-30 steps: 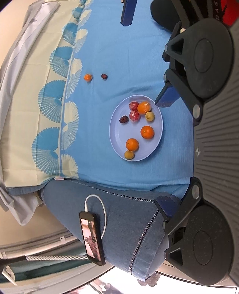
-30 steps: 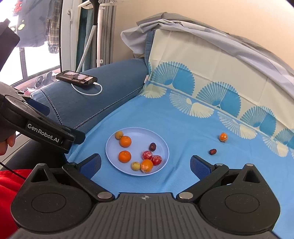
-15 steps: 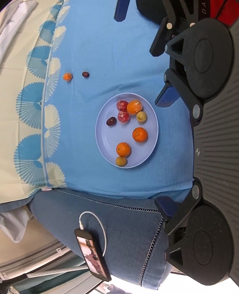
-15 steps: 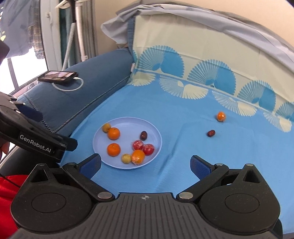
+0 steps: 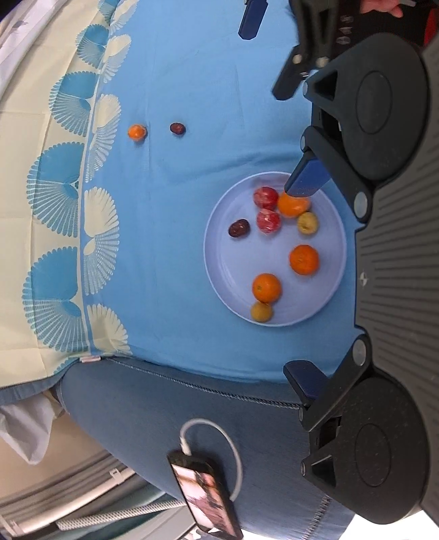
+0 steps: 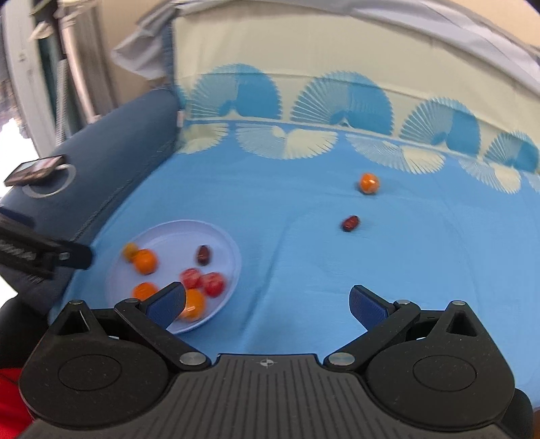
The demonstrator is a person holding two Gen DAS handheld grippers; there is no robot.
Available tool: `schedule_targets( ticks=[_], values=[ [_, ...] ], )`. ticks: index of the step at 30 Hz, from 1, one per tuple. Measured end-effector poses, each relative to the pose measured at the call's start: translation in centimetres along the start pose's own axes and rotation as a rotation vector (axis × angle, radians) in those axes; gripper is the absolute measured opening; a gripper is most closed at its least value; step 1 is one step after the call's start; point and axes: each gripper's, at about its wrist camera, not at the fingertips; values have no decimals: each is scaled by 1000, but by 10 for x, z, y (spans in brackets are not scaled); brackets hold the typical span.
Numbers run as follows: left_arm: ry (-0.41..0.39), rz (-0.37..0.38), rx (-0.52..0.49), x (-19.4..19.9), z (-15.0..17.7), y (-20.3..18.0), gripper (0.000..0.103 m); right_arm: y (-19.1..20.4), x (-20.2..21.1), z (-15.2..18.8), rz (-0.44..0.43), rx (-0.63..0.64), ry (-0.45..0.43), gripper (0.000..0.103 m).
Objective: Organize fruits
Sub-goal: 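Withdraw both open tools from the plate and move toward the remaining fruits, then grasp the wrapped orange with the left tool while the right tool grasps the red date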
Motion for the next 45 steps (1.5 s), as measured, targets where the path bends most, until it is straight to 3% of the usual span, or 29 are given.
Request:
schedule_targets(
  ticks=[13, 23, 28, 30, 33, 38, 42, 45],
  values=[
    [65, 10, -26, -66, -79, -23, 103, -82, -109, -45, 132, -211, 11, 102],
    [131, -5, -40, -118, -115, -27, 103, -118, -213, -61, 155, -139, -55, 102],
    [157, -7, -59, -150, -137, -40, 103, -114, -238, -59, 176, 0, -132, 102],
    [138, 4, -63, -160, -151, -47, 103, -123, -238, -61, 144, -28, -140, 102],
    [73, 40, -56, -176, -182, -65, 103, -141, -235, -69, 212, -69, -160, 101],
    [-56, 126, -78, -213, -236, -113, 103, -172, -230, -78, 238, -126, -181, 87],
    [-70, 179, -185, -246, -269, -156, 103, -187, -227, -85, 266, -157, -186, 64],
    [-71, 206, -236, -263, -283, -178, 103, -202, -222, -88, 343, -181, -193, 63]
  ],
)
Point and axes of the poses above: each gripper's, at about its wrist camera, not at the fingertips, and x roughly against the way its jaws point, y to its left, z to its underside, and after that the axes turned 14 degrees about -x, right-handed
